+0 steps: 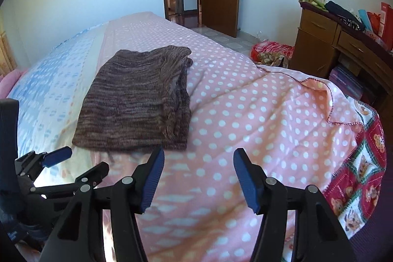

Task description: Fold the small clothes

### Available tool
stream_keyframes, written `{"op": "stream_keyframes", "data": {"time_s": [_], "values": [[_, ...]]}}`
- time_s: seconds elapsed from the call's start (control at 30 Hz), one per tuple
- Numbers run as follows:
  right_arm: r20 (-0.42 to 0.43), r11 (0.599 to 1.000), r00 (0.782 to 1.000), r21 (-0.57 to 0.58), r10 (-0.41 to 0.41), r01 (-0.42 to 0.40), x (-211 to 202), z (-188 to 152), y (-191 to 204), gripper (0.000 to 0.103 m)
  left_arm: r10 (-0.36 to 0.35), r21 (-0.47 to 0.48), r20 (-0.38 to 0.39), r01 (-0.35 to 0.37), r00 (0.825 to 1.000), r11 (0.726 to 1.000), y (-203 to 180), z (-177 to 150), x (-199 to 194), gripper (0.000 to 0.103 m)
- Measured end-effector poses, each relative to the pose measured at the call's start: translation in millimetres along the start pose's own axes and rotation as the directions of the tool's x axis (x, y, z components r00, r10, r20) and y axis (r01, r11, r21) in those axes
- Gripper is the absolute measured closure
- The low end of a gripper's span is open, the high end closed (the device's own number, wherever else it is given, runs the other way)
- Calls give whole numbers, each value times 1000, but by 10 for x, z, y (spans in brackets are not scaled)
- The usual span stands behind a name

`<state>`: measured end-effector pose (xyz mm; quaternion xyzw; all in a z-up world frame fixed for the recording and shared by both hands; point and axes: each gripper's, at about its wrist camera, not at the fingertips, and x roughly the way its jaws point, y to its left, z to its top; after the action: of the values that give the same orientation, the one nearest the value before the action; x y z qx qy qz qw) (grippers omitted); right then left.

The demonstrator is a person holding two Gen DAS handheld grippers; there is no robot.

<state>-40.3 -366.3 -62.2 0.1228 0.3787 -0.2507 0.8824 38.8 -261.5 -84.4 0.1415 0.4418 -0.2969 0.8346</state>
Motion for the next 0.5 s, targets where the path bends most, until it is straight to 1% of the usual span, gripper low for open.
{"op": "stream_keyframes", "data": {"time_s": [0.07,0.1,0.13,0.23,0.33,0.37,0.4,0.43,0.47,0.5], "values": [[-1,1000,1000,-1,13,-13,-99,-61,-29,42,-5,16,5,5,1000,1000,-32,-51,-82,20],[5,1000,1000,-3,21,-20,-166,-83,-33,41,-2,25,13,2,1000,1000,-46,-70,-123,14],[12,1000,1000,-7,25,-25,-215,-94,-32,41,9,36,33,-10,999,999,-73,-103,-191,11],[45,999,998,-29,35,-34,-410,-89,10,41,36,62,75,-41,996,997,-128,-141,-352,11],[108,998,993,-39,47,-43,-662,-55,55,41,56,61,138,-65,989,996,-145,-133,-595,11],[140,998,989,-43,52,-47,-779,-37,74,38,63,55,172,-73,983,996,-142,-128,-710,10],[164,998,985,-47,57,-50,-864,-24,85,32,74,49,207,-85,976,995,-132,-124,-817,7],[189,997,980,-50,59,-50,-950,-12,92,29,90,41,247,-103,965,994,-117,-119,-934,1],[223,998,973,-53,57,-47,-1056,-3,103,25,113,27,306,-128,945,991,-106,-121,-1083,0],[260,998,964,-57,54,-41,-1167,1,111,25,135,13,362,-149,922,989,-96,-127,-1219,0]]}}
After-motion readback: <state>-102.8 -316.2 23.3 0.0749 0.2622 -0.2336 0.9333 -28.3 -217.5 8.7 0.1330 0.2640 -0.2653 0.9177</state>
